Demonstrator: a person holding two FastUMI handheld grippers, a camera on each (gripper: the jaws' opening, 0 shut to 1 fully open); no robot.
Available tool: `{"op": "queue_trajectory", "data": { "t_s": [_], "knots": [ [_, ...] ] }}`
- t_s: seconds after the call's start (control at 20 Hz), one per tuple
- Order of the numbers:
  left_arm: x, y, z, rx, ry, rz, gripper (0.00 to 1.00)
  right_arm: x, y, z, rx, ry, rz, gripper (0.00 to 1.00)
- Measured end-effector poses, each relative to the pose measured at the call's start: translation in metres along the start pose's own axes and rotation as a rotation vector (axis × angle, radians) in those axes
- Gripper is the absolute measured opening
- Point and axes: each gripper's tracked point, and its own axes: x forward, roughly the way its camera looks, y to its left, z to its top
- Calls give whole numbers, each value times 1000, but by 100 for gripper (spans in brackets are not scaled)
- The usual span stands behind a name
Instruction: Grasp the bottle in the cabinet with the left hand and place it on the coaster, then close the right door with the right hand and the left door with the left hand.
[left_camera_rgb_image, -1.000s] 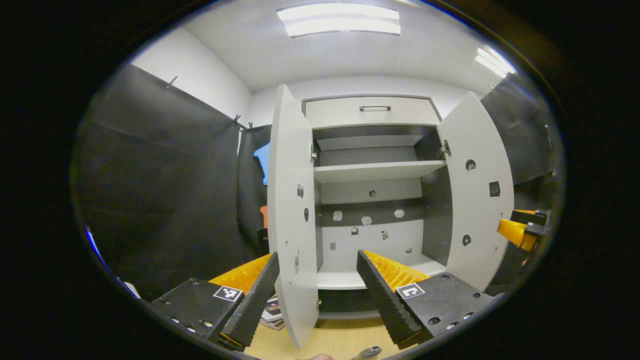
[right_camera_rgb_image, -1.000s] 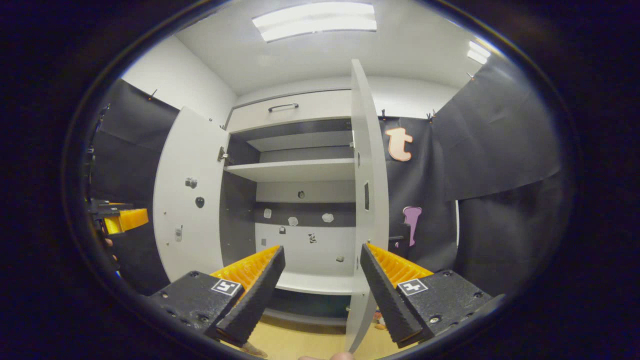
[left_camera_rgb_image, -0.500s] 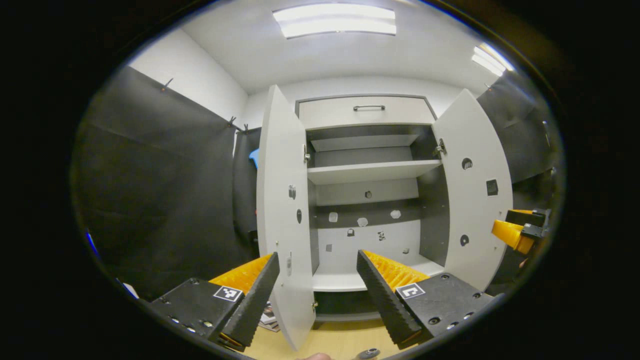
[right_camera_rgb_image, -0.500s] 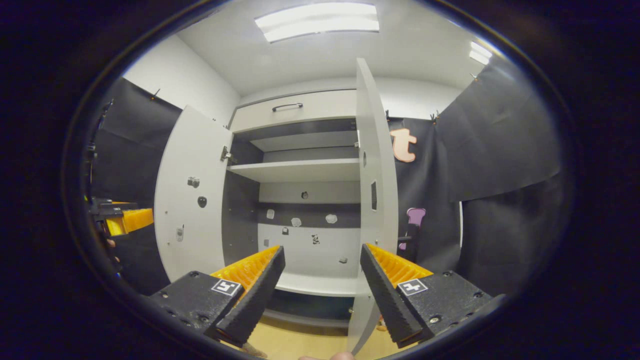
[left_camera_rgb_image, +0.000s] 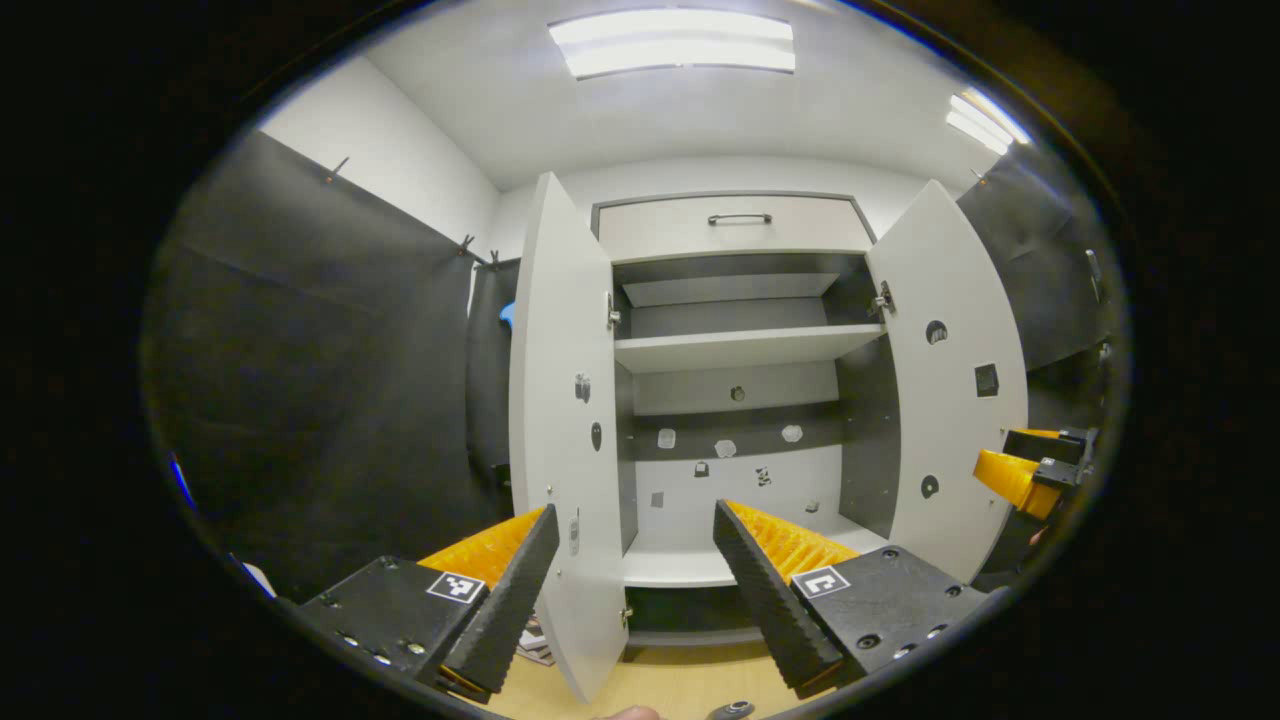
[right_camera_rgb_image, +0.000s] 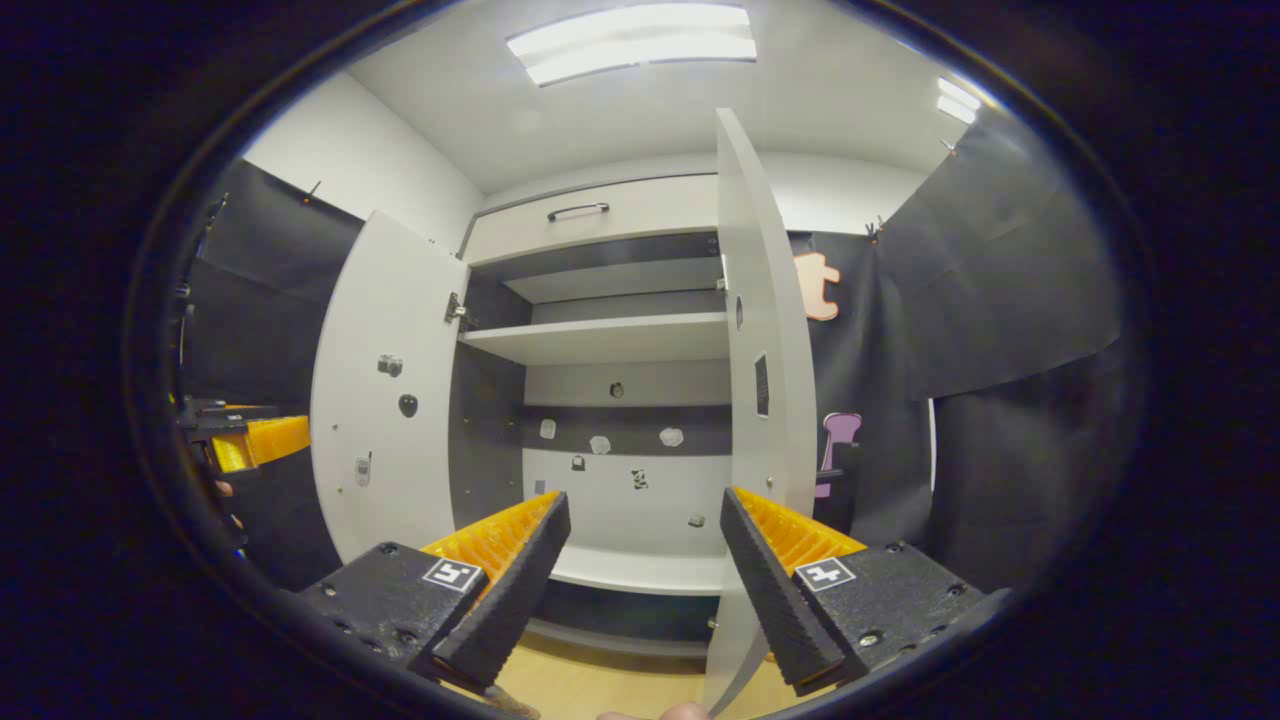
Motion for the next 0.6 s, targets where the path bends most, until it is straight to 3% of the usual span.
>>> {"op": "queue_trajectory", "data": {
  "t_s": [0.6],
  "knots": [
    [0,0,-3,15,13,4,97,-1,-4,-9,5,22,-2,99]
  ]
}}
